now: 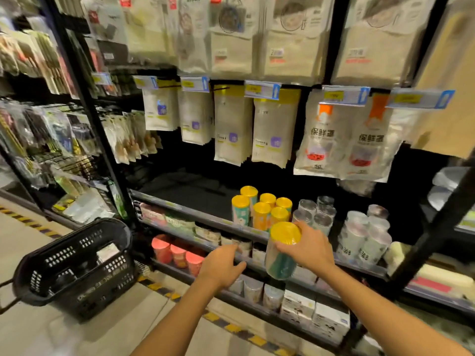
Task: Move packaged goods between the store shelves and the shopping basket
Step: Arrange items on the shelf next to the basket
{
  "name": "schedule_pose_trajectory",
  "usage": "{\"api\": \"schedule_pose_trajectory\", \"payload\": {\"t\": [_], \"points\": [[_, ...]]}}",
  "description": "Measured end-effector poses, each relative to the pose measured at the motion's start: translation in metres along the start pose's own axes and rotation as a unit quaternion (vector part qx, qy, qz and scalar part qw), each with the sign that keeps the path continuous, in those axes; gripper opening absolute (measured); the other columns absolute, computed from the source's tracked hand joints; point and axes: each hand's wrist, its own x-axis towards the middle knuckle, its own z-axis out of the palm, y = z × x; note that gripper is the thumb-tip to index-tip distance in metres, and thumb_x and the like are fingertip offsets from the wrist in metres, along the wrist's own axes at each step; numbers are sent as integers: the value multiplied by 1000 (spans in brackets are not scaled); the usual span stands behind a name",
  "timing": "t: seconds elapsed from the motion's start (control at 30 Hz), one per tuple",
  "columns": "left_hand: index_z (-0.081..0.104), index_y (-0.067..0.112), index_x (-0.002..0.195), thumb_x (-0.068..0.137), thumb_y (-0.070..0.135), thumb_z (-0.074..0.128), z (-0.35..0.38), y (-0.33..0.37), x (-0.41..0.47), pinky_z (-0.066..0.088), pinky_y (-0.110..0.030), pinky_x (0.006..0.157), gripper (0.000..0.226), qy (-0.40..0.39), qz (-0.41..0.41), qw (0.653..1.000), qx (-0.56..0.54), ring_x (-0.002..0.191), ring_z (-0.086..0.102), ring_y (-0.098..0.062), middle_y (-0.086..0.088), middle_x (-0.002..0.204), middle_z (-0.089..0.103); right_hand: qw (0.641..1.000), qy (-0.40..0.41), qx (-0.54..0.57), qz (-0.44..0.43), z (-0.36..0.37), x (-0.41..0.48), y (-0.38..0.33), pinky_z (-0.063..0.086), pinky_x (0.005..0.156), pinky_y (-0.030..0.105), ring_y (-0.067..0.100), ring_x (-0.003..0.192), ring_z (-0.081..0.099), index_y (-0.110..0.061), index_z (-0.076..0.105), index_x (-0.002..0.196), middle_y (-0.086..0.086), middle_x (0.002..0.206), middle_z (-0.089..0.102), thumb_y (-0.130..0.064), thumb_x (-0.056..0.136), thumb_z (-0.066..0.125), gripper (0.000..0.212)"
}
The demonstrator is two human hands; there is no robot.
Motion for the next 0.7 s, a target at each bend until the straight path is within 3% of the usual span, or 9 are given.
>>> {"api": "schedule_pose_trajectory", "payload": {"t": [0.17, 0.3, 0.4, 0.7], "points": [[44, 23, 134, 93, 40, 50, -25, -41, 74, 42, -35, 95, 45, -14, 24, 999, 22, 119, 51, -22, -3, 130, 54, 1000, 10, 3, 16, 28, 79, -32, 52, 77, 41, 30, 102, 60, -28, 46, 131, 6, 113, 64, -87, 47, 46, 103], [46, 21, 131, 93, 40, 52, -44, -75, 141, 44, -36, 93, 43, -13, 14, 1000, 24, 116, 54, -23, -3, 127, 57, 998, 30, 26, 38, 42, 152, -57, 47, 85, 39, 32, 113, 54, -26, 47, 131, 7, 119, 61, -63, 66, 71, 79], [46, 24, 130, 93, 40, 52, -56, -97, 187, 45, -35, 92, 42, -22, 21, 999, 27, 114, 55, -23, -2, 126, 56, 996, 41, 39, 65, 49, 204, -72, 44, 89, 41, 35, 117, 49, -25, 47, 131, 11, 122, 58, -62, 66, 71, 78], [41, 26, 135, 95, 42, 46, -46, -155, 305, 40, -34, 98, 44, -33, 52, 997, 55, 123, 46, -19, 3, 133, 49, 980, 129, 53, 143, 76, 309, -95, 49, 84, 44, 38, 106, 58, -23, 52, 125, 12, 114, 64, -64, 62, 71, 77]]}}
